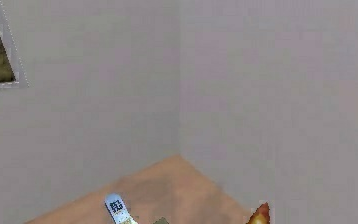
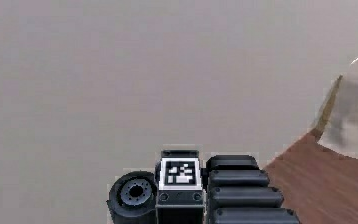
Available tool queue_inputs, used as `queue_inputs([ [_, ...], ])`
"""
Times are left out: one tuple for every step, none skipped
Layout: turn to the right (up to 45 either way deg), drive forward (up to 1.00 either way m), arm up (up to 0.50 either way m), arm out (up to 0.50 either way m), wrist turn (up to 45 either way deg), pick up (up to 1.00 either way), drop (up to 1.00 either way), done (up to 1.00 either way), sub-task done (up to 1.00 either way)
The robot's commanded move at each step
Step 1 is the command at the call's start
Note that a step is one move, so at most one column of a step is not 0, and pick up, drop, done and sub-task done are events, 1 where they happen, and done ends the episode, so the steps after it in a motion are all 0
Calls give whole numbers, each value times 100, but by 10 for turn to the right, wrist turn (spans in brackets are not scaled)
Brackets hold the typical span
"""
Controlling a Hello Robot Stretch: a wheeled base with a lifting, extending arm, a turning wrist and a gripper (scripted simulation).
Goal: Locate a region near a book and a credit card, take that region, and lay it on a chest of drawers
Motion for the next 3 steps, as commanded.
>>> queue_inputs([
  [90, 0, 0, 0, 0, 0, 0, 0, 0],
  [30, 0, 0, 0, 0, 0, 0, 0, 0],
  [-240, 0, 0, 0, 0, 0, 0, 0, 0],
])
